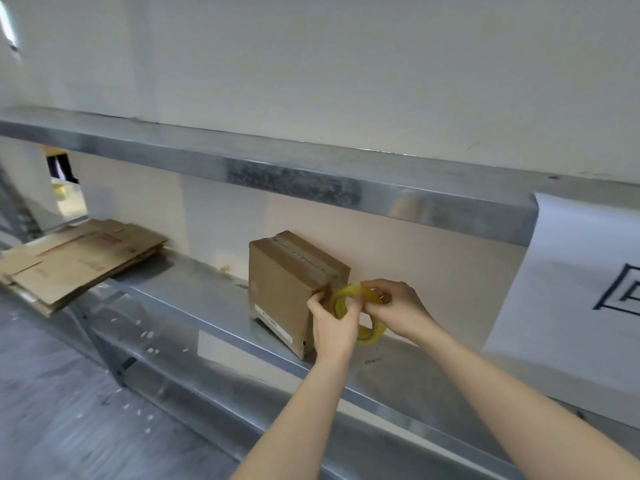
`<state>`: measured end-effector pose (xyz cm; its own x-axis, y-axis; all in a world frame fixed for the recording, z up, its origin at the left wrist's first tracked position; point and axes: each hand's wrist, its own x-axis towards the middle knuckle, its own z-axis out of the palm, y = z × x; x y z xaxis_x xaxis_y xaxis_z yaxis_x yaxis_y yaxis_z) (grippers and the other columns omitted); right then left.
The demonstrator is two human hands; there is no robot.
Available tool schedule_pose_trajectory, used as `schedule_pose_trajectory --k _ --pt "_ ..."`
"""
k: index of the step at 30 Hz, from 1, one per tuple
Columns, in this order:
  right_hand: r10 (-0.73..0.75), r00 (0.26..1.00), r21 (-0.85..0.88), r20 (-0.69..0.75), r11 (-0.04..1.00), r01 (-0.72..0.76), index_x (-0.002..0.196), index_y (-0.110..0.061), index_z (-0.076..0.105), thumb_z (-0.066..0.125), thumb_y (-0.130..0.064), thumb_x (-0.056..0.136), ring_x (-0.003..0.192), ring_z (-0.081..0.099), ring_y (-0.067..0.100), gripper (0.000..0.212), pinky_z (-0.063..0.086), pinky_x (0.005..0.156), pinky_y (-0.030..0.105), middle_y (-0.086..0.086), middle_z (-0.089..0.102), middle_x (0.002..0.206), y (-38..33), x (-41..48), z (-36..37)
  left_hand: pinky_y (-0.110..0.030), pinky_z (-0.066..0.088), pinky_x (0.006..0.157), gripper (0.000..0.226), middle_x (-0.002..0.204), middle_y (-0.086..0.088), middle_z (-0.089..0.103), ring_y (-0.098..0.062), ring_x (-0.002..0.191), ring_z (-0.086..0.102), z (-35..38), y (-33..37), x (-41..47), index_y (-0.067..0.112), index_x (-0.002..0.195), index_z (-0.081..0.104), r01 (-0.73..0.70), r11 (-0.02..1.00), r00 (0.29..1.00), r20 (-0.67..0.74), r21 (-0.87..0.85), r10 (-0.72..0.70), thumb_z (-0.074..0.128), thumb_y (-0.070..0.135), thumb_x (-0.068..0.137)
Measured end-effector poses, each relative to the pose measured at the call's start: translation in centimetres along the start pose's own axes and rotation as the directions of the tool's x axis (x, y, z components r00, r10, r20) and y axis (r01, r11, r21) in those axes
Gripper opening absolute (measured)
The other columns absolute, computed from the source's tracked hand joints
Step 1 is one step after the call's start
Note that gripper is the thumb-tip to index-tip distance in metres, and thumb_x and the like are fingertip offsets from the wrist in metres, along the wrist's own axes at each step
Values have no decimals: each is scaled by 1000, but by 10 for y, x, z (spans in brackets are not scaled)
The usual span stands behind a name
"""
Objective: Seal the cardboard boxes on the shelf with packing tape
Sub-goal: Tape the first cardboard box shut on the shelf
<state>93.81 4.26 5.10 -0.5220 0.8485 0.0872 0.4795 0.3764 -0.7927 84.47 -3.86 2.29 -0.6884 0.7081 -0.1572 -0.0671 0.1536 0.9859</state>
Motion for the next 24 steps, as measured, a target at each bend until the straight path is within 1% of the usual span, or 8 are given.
schedule_pose_trajectory --k 4,6,8,11,14,17,21,24 --pt "-49 999 -66 16 997 50 100 -28 74 69 -23 80 87 63 7 21 47 74 20 -9 72 94 -7 -2 3 -31 36 85 70 120 0 50 -23 106 48 -4 0 3 34 132 28 92 995 996 16 -31 -91 68 55 78" --pt "-65 998 -107 4 992 65 100 -27 74 66 -21 80 87 63 9 22 45 73 21 -7 72 93 -8 -3 10 -33 34 86 72 112 -3 48 -26 114 44 -9 3 6 37 131 27 117 993 993 7 5 -117 68 59 75" --pt "-59 998 -164 0 985 58 107 -25 72 65 -20 79 97 64 13 29 47 80 21 -4 72 104 -11 -4 16 -33 34 87 77 109 -3 47 -28 116 44 -12 2 8 39 131 26 122 992 993 2 45 -122 68 63 72" --pt "-48 999 -248 5 968 48 116 -23 69 64 -25 79 108 63 19 37 50 91 26 0 69 116 -14 -4 20 -30 39 86 78 110 -2 49 -25 100 49 -15 -1 7 38 133 25 97 994 995 14 48 -98 69 61 73" --pt "-70 997 -258 18 963 72 109 -24 71 64 -31 78 102 65 21 33 52 86 28 1 72 108 -17 -5 24 -41 50 92 72 113 -7 53 -28 98 54 -16 -4 10 41 130 23 114 993 993 33 27 -115 66 58 76" --pt "-67 996 -248 65 965 81 110 -27 70 67 -34 78 98 66 18 34 51 79 25 -5 71 100 -20 -10 22 -40 49 93 68 111 -7 53 -29 97 55 -21 -6 13 38 132 24 101 995 995 18 25 -102 66 52 80" --pt "44 995 -170 90 985 -28 131 -25 58 75 -44 78 99 63 16 59 48 88 25 0 67 107 -5 -21 5 -44 48 96 71 110 -4 48 -29 97 51 -27 -8 13 37 135 23 79 995 997 11 63 -79 66 49 80" --pt "115 993 -246 12 963 -109 130 -22 57 65 -44 86 105 61 20 50 44 89 26 4 66 110 20 -32 -12 -50 50 94 74 110 -4 47 -31 100 53 -26 -11 14 42 132 24 64 994 997 41 83 -68 66 57 74"
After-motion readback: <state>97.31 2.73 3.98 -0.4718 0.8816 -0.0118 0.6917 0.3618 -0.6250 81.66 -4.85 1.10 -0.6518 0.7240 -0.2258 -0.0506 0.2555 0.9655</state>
